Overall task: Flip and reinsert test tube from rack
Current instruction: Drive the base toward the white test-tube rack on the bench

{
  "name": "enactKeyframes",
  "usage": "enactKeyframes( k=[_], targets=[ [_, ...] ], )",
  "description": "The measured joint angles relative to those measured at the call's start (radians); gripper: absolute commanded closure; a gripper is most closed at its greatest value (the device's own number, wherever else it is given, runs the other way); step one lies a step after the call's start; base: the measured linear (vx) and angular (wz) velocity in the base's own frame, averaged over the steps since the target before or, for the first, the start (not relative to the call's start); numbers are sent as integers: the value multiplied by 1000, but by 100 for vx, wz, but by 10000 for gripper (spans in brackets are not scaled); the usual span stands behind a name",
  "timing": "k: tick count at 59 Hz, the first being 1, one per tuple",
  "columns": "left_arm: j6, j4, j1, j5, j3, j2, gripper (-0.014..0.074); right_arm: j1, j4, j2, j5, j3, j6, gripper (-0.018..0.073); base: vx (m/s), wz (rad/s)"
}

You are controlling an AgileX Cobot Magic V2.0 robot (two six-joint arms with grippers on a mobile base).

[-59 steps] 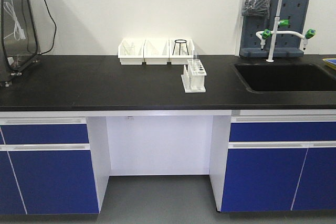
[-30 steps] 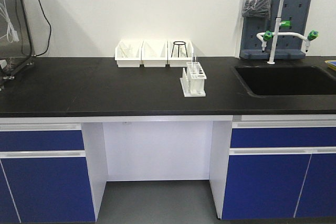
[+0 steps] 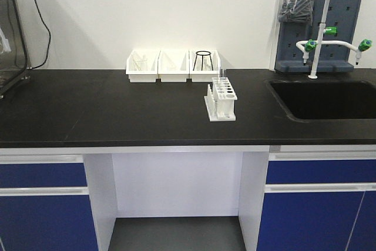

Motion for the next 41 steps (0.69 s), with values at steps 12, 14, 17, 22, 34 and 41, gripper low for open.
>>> enactKeyframes(
  k=[12,14,17,22,34,41],
  targets=[
    [0,0,0,0,0,0,603,0,0,0,0,0,0,568,27,0],
    [0,0,0,0,0,0,603,0,0,0,0,0,0,568,29,0],
    [0,0,0,0,0,0,603,0,0,0,0,0,0,568,30,0],
    [0,0,0,0,0,0,603,0,0,0,0,0,0,568,31,-1],
    [0,0,0,0,0,0,603,0,0,0,0,0,0,568,33,-2],
    [0,0,0,0,0,0,603,0,0,0,0,0,0,568,34,-3]
  ],
)
